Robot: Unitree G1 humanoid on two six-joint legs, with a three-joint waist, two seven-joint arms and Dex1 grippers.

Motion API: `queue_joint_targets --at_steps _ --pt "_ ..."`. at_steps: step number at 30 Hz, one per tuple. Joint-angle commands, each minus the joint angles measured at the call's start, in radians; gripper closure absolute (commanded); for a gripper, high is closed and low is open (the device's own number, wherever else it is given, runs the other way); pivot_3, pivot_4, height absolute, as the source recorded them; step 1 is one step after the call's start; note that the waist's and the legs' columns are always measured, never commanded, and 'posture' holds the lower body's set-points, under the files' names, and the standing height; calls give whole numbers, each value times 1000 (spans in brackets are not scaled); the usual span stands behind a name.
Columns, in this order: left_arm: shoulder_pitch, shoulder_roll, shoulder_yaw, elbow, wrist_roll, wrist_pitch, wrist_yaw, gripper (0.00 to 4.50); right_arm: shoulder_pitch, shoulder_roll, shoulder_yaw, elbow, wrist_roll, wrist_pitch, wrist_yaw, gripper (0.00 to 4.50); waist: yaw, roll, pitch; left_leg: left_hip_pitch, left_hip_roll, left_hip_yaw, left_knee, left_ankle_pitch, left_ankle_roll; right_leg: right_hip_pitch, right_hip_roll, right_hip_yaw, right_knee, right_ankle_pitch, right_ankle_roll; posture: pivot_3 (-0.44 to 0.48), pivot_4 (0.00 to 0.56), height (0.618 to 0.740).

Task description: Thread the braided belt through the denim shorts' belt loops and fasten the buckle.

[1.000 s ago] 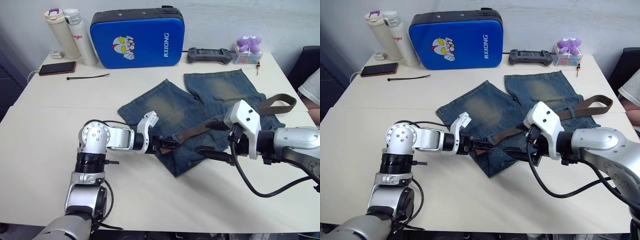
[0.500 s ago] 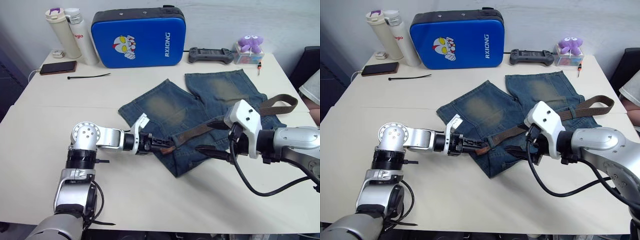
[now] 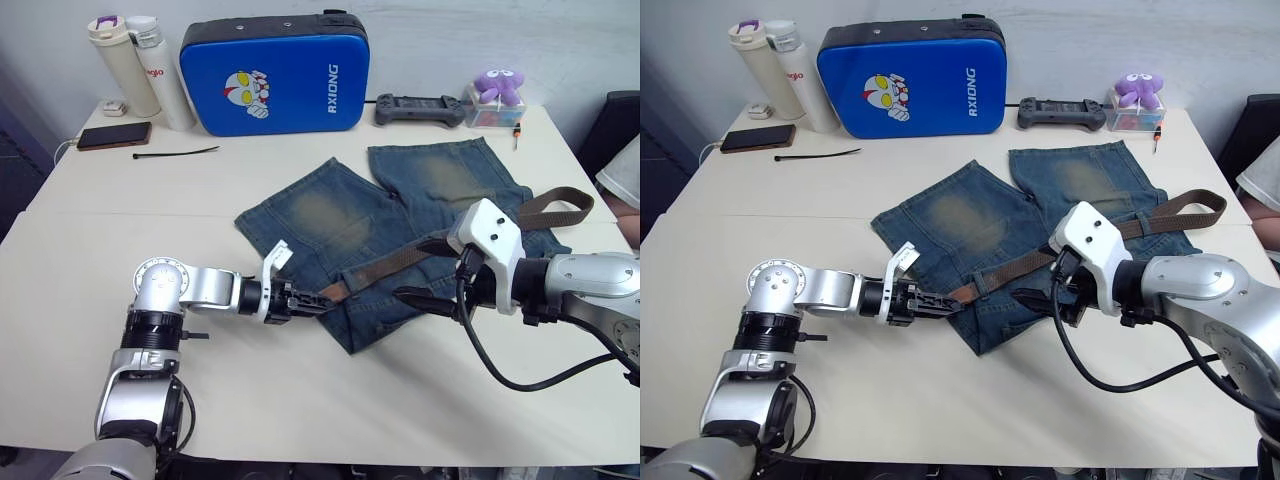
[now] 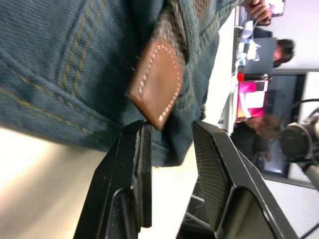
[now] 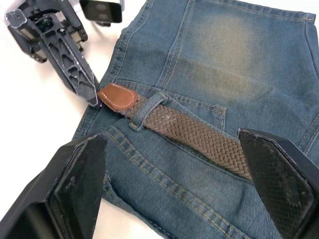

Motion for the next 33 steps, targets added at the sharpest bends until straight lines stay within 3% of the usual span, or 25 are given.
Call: queue_joint_targets --at_steps 1,6,13,18,22,25,28,33 --pt "7 -27 68 18 -101 -67 128 2980 -16 11 9 -15 -22 -25 9 0 0 0 0 0 0 0 0 0 0 0 0 0 0 0 0 0 150 739" --pt "57 -70 72 -3 -226 -175 322 2980 -22 17 26 -9 -42 -36 19 0 -1 0 0 0 0 0 0 0 0 0 0 0 1 0 0 0 150 739" --pt "133 -68 -12 -96 -438 -313 495 2980 -25 22 34 -5 -61 -41 30 0 0 0 0 0 0 0 1 0 0 0 0 0 1 0 0 0 150 739" --pt "146 -36 -40 -125 -461 -327 492 4425 -26 8 41 -4 -85 -44 51 0 1 0 0 0 0 0 1 0 0 0 0 0 1 0 0 0 150 739" --pt "134 1 -44 -127 -461 -317 461 4425 -10 -20 46 0 -129 -54 70 0 -1 0 0 0 0 0 1 0 0 0 1 0 1 0 0 0 150 739" --pt "97 53 -41 -120 -461 -303 428 4425 6 -27 74 95 -216 -75 45 0 -1 0 0 0 0 0 1 0 0 0 1 0 1 0 0 0 150 739" --pt "91 83 -51 -124 -461 -302 410 4500 -15 28 95 218 -281 -101 13 861 -2 0 0 0 0 1 1 0 0 0 0 1 2 0 0 0 150 739" --pt "122 113 -66 -164 -461 -284 376 4500 -56 98 194 381 -375 -131 31 3359 -10 0 0 1 0 1 0 0 -1 -1 1 1 3 0 0 0 150 739"
